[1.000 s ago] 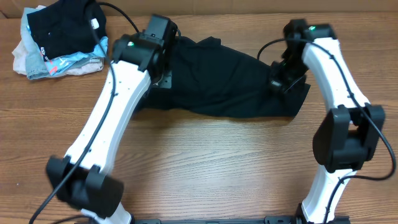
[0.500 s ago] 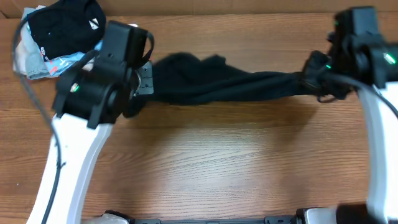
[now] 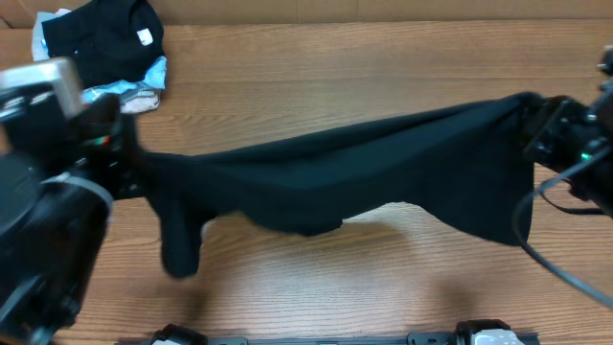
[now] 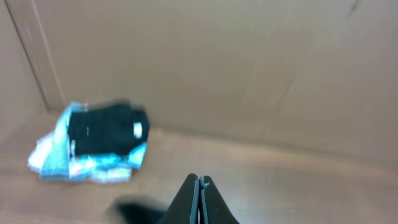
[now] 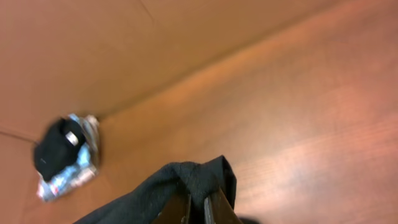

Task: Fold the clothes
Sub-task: 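Lift the shirt with both grippers and stretch it between them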

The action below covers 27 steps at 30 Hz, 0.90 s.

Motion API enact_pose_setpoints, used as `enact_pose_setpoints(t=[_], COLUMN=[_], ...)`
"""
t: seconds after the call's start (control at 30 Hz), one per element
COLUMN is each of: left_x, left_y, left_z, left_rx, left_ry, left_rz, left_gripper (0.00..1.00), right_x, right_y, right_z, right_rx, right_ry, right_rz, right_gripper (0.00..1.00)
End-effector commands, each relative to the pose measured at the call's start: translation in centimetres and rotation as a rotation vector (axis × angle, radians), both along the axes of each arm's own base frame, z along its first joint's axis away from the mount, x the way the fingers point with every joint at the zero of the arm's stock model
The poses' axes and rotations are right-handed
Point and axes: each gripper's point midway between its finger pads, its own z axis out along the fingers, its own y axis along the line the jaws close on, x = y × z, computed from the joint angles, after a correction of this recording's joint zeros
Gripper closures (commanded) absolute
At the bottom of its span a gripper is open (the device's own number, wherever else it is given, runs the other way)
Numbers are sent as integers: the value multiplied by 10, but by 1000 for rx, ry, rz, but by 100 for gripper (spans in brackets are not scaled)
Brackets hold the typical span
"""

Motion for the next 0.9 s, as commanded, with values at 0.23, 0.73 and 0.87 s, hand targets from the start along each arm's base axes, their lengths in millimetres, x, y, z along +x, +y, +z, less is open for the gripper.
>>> enact_pose_setpoints(t=[0.23, 0.73, 0.87], left_x=[95, 191, 171], left_y=[-8, -8, -5], left_z=[3, -58, -28], left_rx=[122, 207, 184], left_ry=[-36, 90, 38], left_rz=[117, 212, 207], left_gripper=[96, 96, 96], right_x=[46, 118, 113], right_y=[-17, -23, -23], right_z=[12, -44, -30], right_rx=[-28, -81, -75], right_ry=[-59, 92, 53], right_rz=[-113, -158, -158], right_gripper=[96, 96, 96])
